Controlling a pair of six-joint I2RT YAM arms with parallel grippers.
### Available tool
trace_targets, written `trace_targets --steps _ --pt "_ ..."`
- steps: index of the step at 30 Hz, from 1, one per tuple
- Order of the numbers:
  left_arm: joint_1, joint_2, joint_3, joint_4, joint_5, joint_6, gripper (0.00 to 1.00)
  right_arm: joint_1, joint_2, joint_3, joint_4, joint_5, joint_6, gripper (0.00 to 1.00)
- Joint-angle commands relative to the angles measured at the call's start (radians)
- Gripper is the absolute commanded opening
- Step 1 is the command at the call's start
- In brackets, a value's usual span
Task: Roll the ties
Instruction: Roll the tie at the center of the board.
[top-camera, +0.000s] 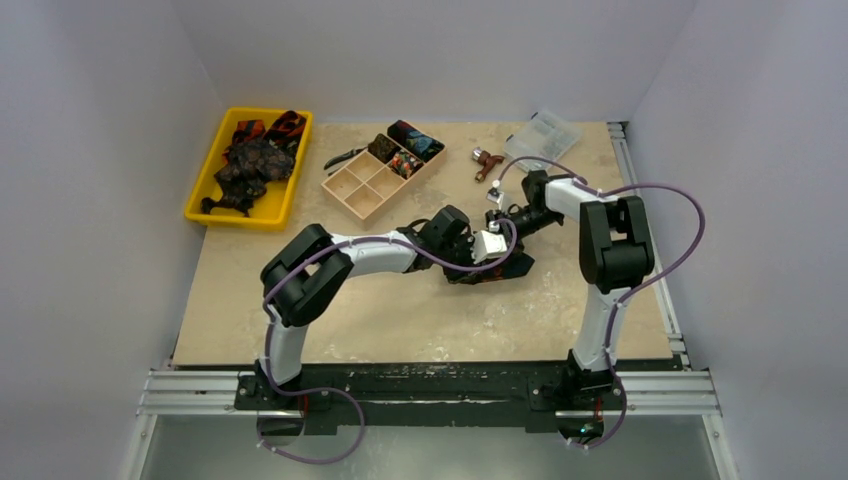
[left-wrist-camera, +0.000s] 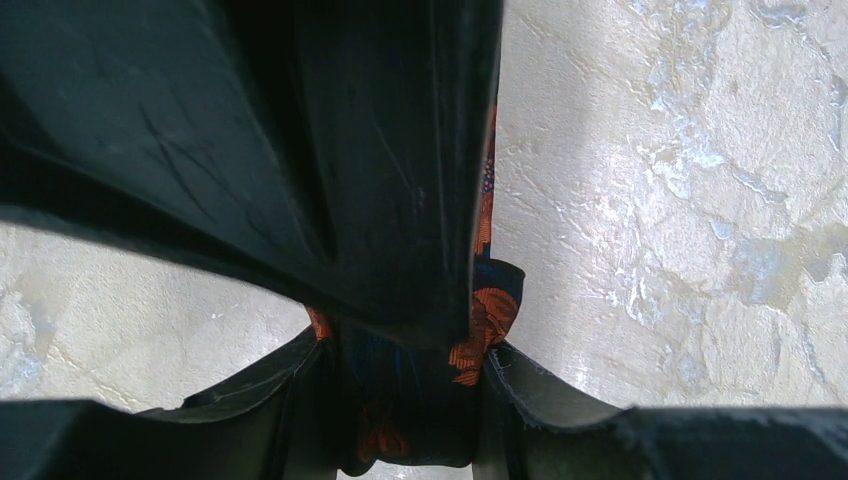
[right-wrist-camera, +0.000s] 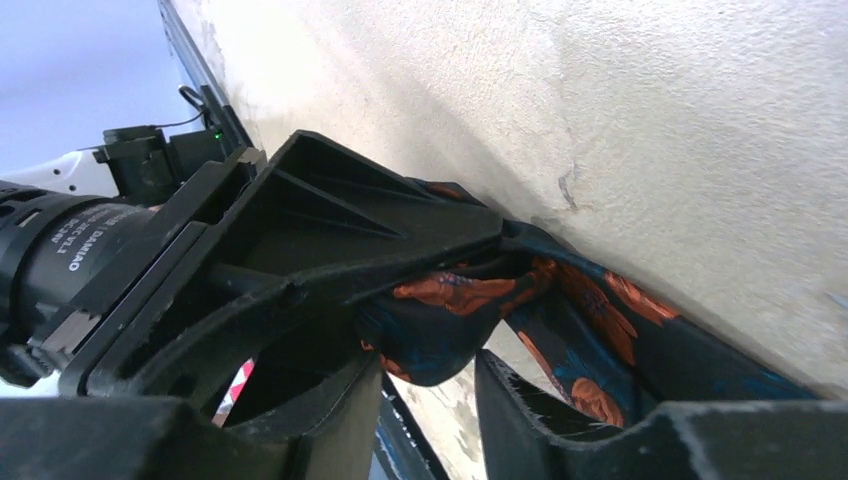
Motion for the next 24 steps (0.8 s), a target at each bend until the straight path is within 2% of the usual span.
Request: trace_targets --steps 1,4,5,9,12,16,24 --pt "-0.003 0.075 -0.009 -0.168 -0.043 0.025 0.32 0.012 0.043 0.032 -0.008 -0.028 -0.024 0.32" --pt "0.002 0.064 -0.015 -0.158 0.003 0.018 0.39 0.007 0.075 0.038 -0.012 0.042 -0.054 0.04" --pt "0.004 0.06 -0.018 -0.151 0.016 0.014 0.42 0.005 0.08 0.041 -0.013 0.07 -0.067 0.0" --pt "0.026 0.047 -0.029 -0.1 0.096 -0.024 0.53 -0.001 0.095 0.042 0.001 0.183 -0.101 0.0" --pt "0.038 0.039 -0.035 -0.029 0.155 -0.049 0.58 -0.004 0.097 0.032 0.029 0.25 -0.108 0.0" --pt "0.038 0.043 -0.035 0.072 0.219 -0.073 0.58 -0.006 0.09 0.021 0.068 0.286 -0.099 0.0" --pt "0.044 0.078 -0.097 0.333 0.281 -0.217 0.56 -0.004 0.1 0.014 0.144 0.362 -0.071 0.0"
